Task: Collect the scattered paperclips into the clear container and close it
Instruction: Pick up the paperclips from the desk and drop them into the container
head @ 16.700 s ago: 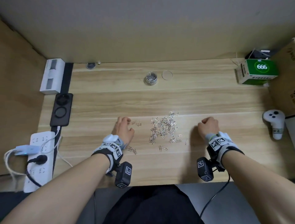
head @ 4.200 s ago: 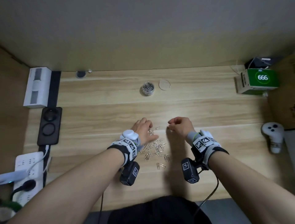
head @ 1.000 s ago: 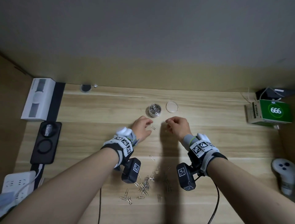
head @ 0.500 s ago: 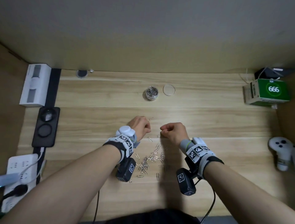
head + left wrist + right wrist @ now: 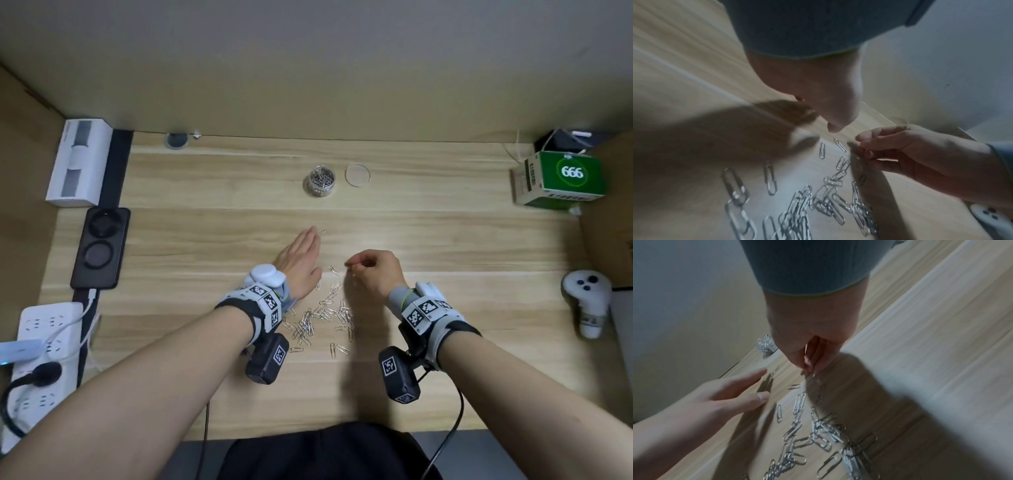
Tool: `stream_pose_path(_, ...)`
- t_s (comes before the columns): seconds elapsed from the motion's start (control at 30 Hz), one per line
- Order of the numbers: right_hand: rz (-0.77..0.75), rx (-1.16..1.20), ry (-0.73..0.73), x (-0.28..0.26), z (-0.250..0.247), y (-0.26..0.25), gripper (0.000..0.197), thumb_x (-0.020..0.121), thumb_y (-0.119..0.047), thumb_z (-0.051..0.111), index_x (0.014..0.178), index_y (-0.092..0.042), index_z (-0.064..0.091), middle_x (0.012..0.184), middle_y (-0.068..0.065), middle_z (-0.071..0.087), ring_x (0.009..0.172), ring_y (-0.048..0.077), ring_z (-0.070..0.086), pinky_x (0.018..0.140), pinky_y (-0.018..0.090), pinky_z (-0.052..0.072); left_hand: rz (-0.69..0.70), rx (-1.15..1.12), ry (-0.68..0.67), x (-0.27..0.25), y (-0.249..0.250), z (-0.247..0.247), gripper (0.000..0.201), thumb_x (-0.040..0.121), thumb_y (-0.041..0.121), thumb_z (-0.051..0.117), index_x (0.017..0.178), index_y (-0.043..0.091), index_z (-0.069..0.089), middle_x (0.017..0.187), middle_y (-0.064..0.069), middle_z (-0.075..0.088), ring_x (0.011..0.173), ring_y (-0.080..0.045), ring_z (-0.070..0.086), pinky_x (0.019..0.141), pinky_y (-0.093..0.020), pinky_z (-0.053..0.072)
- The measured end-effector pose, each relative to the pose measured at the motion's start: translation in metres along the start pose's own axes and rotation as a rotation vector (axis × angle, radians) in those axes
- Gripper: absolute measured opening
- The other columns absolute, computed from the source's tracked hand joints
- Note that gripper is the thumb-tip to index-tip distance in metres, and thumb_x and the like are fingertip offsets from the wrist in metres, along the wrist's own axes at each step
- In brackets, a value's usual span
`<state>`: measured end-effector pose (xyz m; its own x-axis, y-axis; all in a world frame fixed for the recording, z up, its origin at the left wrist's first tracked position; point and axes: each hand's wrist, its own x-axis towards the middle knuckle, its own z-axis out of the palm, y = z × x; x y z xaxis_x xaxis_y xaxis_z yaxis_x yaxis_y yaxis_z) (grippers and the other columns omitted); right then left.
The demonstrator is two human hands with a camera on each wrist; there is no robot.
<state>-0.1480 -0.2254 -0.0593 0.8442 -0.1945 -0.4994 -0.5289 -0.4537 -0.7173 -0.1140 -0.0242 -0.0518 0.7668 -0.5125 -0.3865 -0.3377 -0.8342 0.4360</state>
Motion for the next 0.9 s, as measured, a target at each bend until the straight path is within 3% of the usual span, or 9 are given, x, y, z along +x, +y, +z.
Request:
stream_pose_path(0.07, 0.006, 0.002, 0.002, 0.002, -0.004, 0.007, 0.030, 0.081, -0.004, 0.063, 0.069, -0.029, 0.074, 0.079, -0.005, 0.076, 0.081, 0.016, 0.070, 0.091, 0.038, 0.057, -0.015, 0.088, -0.080, 0.006, 0.004, 0.003, 0.072, 0.097, 0.036, 0.038, 0.152, 0.007, 0.001, 0.161, -0.008, -0.010, 0.149, -0.022, -0.007, 0.120, -0.037, 0.006)
stream_pose_path(0.13, 0.013, -0.012, 0.002, -0.001, -0.006, 0.014, 0.026, 0.080, -0.007, 0.064, 0.070, -0.029, 0.073, 0.079, -0.005, 0.075, 0.082, 0.017, 0.070, 0.091, 0.038, 0.056, 0.016, 0.153, -0.084, 0.003, 0.006, 0.008, 0.072, 0.097, 0.038, 0.036, 0.153, 0.009, 0.001, 0.161, -0.006, -0.010, 0.149, -0.021, -0.008, 0.121, -0.042, 0.009)
stream_pose_path(0.27, 0.026, -0.027, 0.016, -0.011, -0.008, 0.028, 0.011, 0.074, -0.018, 0.073, 0.073, -0.029, 0.072, 0.077, -0.003, 0.074, 0.080, 0.022, 0.071, 0.086, 0.043, 0.058, 0.226, 0.253, -0.146, -0.025, 0.003, 0.022, 0.063, 0.100, 0.040, 0.031, 0.153, 0.017, 0.007, 0.162, -0.004, -0.004, 0.149, -0.023, -0.003, 0.119, -0.046, 0.013)
stream_pose_path(0.37, 0.011, -0.042, 0.031, -0.022, 0.000, 0.025, 0.015, 0.069, -0.023, 0.079, 0.080, -0.026, 0.071, 0.069, -0.007, 0.069, 0.073, 0.018, 0.069, 0.081, 0.039, 0.059, 0.390, 0.352, -0.182, -0.048, -0.004, 0.028, 0.056, 0.100, 0.035, 0.034, 0.151, 0.018, 0.020, 0.162, -0.005, 0.007, 0.149, -0.025, 0.007, 0.116, -0.043, 0.024)
stream_pose_path(0.47, -0.041, -0.143, -0.001, -0.039, 0.012, 0.022, 0.024, 0.069, -0.021, 0.082, 0.091, -0.024, 0.072, 0.078, -0.006, 0.068, 0.080, 0.018, 0.067, 0.082, 0.031, 0.054, 0.456, 0.326, -0.189, -0.066, -0.006, 0.030, 0.051, 0.097, 0.022, 0.038, 0.147, 0.018, 0.030, 0.160, -0.002, 0.020, 0.147, -0.023, 0.018, 0.113, -0.040, 0.030)
stream_pose_path(0.57, -0.059, -0.186, -0.098, -0.056, 0.018, 0.021, 0.024, 0.072, -0.017, 0.080, 0.096, -0.021, 0.074, 0.084, -0.001, 0.069, 0.080, 0.018, 0.065, 0.080, 0.029, 0.052, 0.535, 0.165, -0.089, -0.081, -0.002, 0.033, 0.042, 0.091, 0.014, 0.042, 0.131, 0.012, 0.052, 0.139, -0.006, 0.053, 0.128, -0.028, 0.048, 0.102, -0.039, 0.044)
stream_pose_path(0.67, -0.080, -0.214, -0.078, -0.070, 0.015, 0.025, 0.022, 0.073, -0.012, 0.076, 0.094, -0.020, 0.075, 0.082, -0.003, 0.069, 0.076, 0.014, 0.062, 0.074, 0.022, 0.046, 0.426, 0.029, 0.077, -0.097, -0.008, 0.040, 0.039, 0.087, 0.020, 0.039, 0.118, 0.015, 0.062, 0.117, -0.004, 0.063, 0.107, -0.026, 0.058, 0.087, -0.040, 0.051)
stream_pose_path(0.77, -0.111, -0.293, 0.026, -0.079, 0.007, 0.031, 0.035, 0.069, -0.019, 0.081, 0.103, -0.022, 0.072, 0.099, 0.000, 0.061, 0.085, 0.012, 0.060, 0.081, 0.026, 0.049, 0.149, 0.015, 0.163, -0.115, -0.017, 0.035, 0.035, 0.084, 0.037, 0.058, 0.117, 0.024, 0.058, 0.115, 0.002, 0.052, 0.108, -0.021, 0.052, 0.070, -0.037, 0.052)
stream_pose_path(0.9, -0.082, -0.334, 0.009, -0.084, 0.007, 0.040, 0.074, 0.055, -0.041, 0.091, 0.121, -0.032, 0.058, 0.122, 0.001, 0.042, 0.103, 0.018, 0.059, 0.093, 0.034, 0.051, -0.092, 0.102, 0.046, -0.133, -0.023, 0.031, 0.081, 0.056, 0.059, 0.076, 0.125, 0.030, 0.043, 0.116, 0.000, 0.038, 0.101, -0.020, 0.044, 0.068, -0.032, 0.044)
